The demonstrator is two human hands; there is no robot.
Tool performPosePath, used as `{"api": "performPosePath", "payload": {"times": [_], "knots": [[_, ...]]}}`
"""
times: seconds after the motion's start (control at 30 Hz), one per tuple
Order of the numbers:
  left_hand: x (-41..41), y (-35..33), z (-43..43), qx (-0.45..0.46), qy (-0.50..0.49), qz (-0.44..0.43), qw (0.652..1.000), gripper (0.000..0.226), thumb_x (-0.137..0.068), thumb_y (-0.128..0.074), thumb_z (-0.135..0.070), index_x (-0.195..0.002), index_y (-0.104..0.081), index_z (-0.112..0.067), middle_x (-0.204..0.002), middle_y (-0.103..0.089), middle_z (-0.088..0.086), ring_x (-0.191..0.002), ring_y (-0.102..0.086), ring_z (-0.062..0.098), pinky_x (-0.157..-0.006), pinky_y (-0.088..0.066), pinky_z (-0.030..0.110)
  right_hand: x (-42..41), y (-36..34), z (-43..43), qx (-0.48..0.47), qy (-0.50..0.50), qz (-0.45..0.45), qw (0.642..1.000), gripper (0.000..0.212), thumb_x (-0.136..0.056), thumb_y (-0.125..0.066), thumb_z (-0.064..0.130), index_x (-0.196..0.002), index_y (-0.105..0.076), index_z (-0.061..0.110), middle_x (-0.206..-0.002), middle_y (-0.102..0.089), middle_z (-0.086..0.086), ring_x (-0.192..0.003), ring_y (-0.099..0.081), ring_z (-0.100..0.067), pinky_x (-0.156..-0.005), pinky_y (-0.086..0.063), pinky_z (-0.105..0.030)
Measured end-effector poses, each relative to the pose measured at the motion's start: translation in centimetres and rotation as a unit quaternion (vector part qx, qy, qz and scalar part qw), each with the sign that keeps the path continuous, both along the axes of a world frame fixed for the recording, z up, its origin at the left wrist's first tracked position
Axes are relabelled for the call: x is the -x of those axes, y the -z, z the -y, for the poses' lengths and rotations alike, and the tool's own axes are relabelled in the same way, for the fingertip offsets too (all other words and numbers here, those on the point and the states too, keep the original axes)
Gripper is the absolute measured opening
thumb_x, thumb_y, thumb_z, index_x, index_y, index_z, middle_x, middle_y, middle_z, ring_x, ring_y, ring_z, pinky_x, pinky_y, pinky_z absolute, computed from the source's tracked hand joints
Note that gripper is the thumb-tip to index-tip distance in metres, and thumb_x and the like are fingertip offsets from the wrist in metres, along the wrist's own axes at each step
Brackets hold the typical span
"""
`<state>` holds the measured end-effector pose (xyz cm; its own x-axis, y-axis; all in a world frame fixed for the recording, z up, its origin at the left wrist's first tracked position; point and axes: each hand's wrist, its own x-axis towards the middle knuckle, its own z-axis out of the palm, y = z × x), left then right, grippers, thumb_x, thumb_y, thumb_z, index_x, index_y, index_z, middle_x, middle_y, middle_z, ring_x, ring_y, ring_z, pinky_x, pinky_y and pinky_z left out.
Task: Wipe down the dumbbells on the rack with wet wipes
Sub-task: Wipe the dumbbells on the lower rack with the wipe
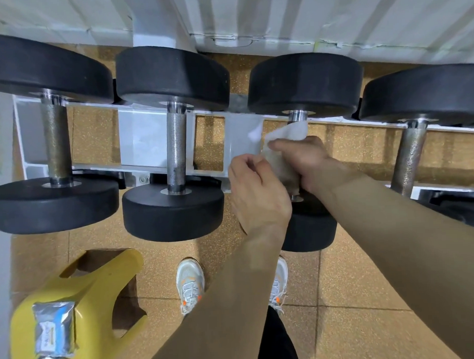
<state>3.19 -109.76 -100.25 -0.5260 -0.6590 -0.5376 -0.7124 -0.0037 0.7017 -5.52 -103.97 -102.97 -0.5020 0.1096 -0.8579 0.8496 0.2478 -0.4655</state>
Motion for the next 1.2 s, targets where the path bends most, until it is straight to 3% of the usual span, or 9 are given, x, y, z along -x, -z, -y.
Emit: {"api": "performPosePath", "payload": {"times": [0.1,0.2,0.33,0.5,0.67,0.8,0.93,1.07,1.2], "knots": [[-0.1,0.1,0.0,0.0,0.008,-0.004,1.0,0.011,-0.104,-0.041,-0.032,-0.1,-0.051,-0.029,-0.108,-0.059,-0.005,-0.095,-0.056,0.018,-0.089,-0.046,0.041,2.3,-0.3,0.8,-0.009,0.054,-0.057,0.997,0.055,-0.079,-0.084,0.034,-0.123,-0.055,0.017,-0.104,-0.066,-0.002,-0.101,-0.064,-0.025,-0.094,-0.052,-0.039],[-0.1,0.0,0.0,-0.002,0.015,0.001,1.0,0.011,-0.104,-0.041,-0.032,-0.101,-0.051,-0.029,-0.108,-0.059,-0.005,-0.096,-0.057,0.018,-0.088,-0.046,0.04,1.4,-0.1,-0.8,0.117,0.014,-0.026,0.993,0.025,-0.087,-0.076,0.028,-0.107,-0.07,0.014,-0.097,-0.077,-0.006,-0.093,-0.074,-0.028,-0.081,-0.06,-0.038],[-0.1,0.1,0.0,0.0,0.014,0.005,1.0,0.014,-0.105,-0.04,-0.036,-0.102,-0.05,-0.027,-0.109,-0.057,-0.006,-0.097,-0.053,0.016,-0.087,-0.041,0.035,-1.8,0.6,-3.1,0.221,-0.073,0.077,0.97,0.023,-0.091,-0.069,0.016,-0.113,-0.069,0.01,-0.097,-0.076,-0.008,-0.084,-0.074,-0.022,-0.062,-0.059,-0.031],[0.0,0.0,-0.2,0.005,0.024,0.004,1.0,0.014,-0.104,-0.041,-0.035,-0.102,-0.051,-0.025,-0.109,-0.058,-0.005,-0.097,-0.054,0.018,-0.084,-0.04,0.034,-1.3,0.2,-2.1,0.12,-0.077,0.034,0.989,0.033,-0.081,-0.081,0.012,-0.111,-0.071,0.003,-0.101,-0.077,-0.014,-0.089,-0.076,-0.03,-0.074,-0.062,-0.043],[0.0,0.2,-0.1,-0.001,0.015,0.008,1.0,0.016,-0.105,-0.04,-0.033,-0.104,-0.053,-0.024,-0.11,-0.059,-0.004,-0.095,-0.054,0.018,-0.084,-0.04,0.034,0.9,-0.7,0.8,-0.016,0.053,-0.028,0.998,0.044,-0.081,-0.081,0.03,-0.112,-0.054,0.013,-0.1,-0.065,-0.003,-0.087,-0.063,-0.022,-0.082,-0.049,-0.033],[-0.1,0.2,-0.1,0.004,0.023,0.008,1.0,0.019,-0.105,-0.04,-0.034,-0.106,-0.055,-0.023,-0.108,-0.059,-0.004,-0.095,-0.056,0.017,-0.086,-0.045,0.036,2.3,-0.8,1.7,0.003,0.109,-0.066,0.992,0.04,-0.08,-0.083,0.029,-0.107,-0.056,0.017,-0.105,-0.067,-0.001,-0.093,-0.065,-0.023,-0.094,-0.05,-0.035],[0.0,0.1,0.0,0.006,0.021,0.008,1.0,0.019,-0.105,-0.039,-0.035,-0.105,-0.055,-0.024,-0.108,-0.06,-0.004,-0.097,-0.057,0.019,-0.088,-0.046,0.041,0.2,-0.1,-1.1,0.139,0.019,-0.022,0.99,0.009,-0.087,-0.074,0.018,-0.094,-0.07,0.015,-0.09,-0.077,-0.008,-0.082,-0.075,-0.026,-0.075,-0.059,-0.036],[0.1,0.1,0.1,0.013,0.035,0.015,0.999,0.019,-0.106,-0.038,-0.037,-0.104,-0.052,-0.024,-0.109,-0.059,-0.004,-0.099,-0.056,0.02,-0.088,-0.045,0.039,-1.4,1.1,-3.2,0.238,-0.073,0.081,0.965,0.019,-0.09,-0.066,0.009,-0.109,-0.068,0.008,-0.091,-0.075,-0.01,-0.08,-0.073,-0.023,-0.06,-0.059,-0.032],[0.2,0.0,0.0,0.011,0.046,0.016,0.999,0.016,-0.106,-0.039,-0.035,-0.103,-0.051,-0.024,-0.11,-0.059,-0.003,-0.1,-0.055,0.02,-0.087,-0.043,0.036,-1.5,1.3,-3.3,0.205,-0.1,0.041,0.973,0.025,-0.086,-0.075,0.009,-0.109,-0.07,0.005,-0.097,-0.076,-0.013,-0.087,-0.073,-0.026,-0.061,-0.056,-0.029]]}}
